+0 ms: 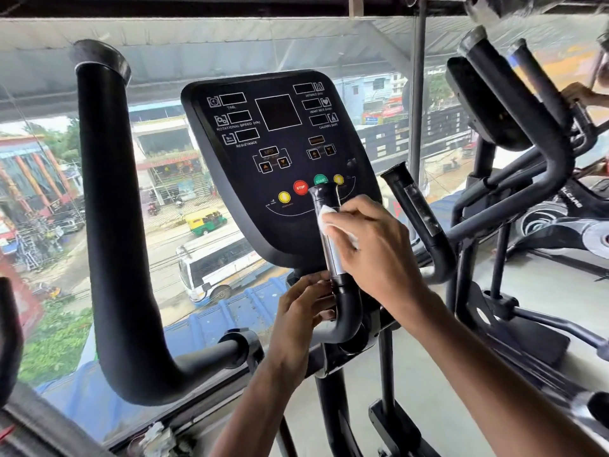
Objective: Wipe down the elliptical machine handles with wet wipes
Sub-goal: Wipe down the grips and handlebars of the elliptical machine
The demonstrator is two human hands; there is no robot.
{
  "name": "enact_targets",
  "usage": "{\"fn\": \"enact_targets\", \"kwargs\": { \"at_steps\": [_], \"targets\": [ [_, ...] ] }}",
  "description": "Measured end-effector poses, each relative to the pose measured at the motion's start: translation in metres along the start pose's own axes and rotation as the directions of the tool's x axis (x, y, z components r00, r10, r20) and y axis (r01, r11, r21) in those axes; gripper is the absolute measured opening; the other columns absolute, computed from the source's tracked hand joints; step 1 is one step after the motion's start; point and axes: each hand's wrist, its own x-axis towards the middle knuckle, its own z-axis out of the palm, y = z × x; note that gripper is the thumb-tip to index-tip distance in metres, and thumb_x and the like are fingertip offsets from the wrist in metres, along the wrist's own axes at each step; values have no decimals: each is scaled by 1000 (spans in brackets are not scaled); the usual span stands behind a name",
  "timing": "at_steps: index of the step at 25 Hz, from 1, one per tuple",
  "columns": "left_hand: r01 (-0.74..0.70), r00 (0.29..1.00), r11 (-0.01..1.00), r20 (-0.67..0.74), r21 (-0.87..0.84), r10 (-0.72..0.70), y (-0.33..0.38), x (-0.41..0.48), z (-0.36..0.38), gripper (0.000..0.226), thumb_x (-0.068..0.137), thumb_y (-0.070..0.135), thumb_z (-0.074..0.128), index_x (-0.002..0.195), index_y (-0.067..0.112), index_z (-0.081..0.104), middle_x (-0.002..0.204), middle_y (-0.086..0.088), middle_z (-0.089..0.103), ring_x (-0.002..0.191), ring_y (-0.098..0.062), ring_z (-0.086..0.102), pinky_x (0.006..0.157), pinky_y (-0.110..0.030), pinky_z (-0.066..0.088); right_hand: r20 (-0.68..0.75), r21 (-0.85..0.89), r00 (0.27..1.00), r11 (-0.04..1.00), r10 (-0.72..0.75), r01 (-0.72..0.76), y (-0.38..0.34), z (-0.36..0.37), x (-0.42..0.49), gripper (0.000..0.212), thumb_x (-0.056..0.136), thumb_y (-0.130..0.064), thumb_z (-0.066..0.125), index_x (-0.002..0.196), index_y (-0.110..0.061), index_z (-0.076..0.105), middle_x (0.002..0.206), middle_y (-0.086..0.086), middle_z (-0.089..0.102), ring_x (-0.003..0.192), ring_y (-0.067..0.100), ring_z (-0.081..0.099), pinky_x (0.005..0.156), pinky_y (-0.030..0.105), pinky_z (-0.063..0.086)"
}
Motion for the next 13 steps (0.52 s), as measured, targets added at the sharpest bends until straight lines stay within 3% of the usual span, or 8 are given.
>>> {"fn": "enact_targets", "kwargs": {
  "at_steps": [2, 7, 11, 13],
  "targets": [
    [21, 1000, 1000, 18, -20, -21, 2, 1, -2, 24, 102, 6, 50, 103, 10, 74, 90, -5, 73, 79, -15, 68, 72, -25, 48, -21, 48, 997, 997, 69, -68, -1, -3, -25, 14, 94, -12, 71, 106, -14, 79, 99, 2, 65, 84, 23, 64, 72, 32, 53],
    [54, 998, 998, 18, -9, -54, 3, 1, -2, 23, 101, 11, 50, 97, 15, 72, 92, -3, 72, 81, -15, 67, 75, -27, 48, 30, 136, 999, 990, 36, -39, 1, -8, -88, 13, 96, -12, 72, 106, -12, 80, 99, 3, 66, 86, 20, 65, 75, 31, 54],
    [49, 999, 999, -4, 22, -49, 4, 0, 2, 33, 102, 14, 51, 84, 23, 77, 89, 1, 72, 79, -12, 68, 76, -27, 48, -59, 214, 986, 967, 154, -139, 5, -5, -92, 15, 96, -9, 71, 107, -8, 81, 101, 4, 68, 89, 19, 68, 83, 22, 54],
    [35, 999, 999, 1, 39, -36, 4, -1, 2, 31, 102, 15, 50, 88, 21, 77, 92, -1, 73, 81, -13, 69, 79, -30, 48, -78, 178, 985, 974, 155, -139, 0, 1, -93, 16, 96, -8, 70, 108, -8, 81, 102, 5, 68, 91, 22, 67, 85, 22, 52]
  ]
}}
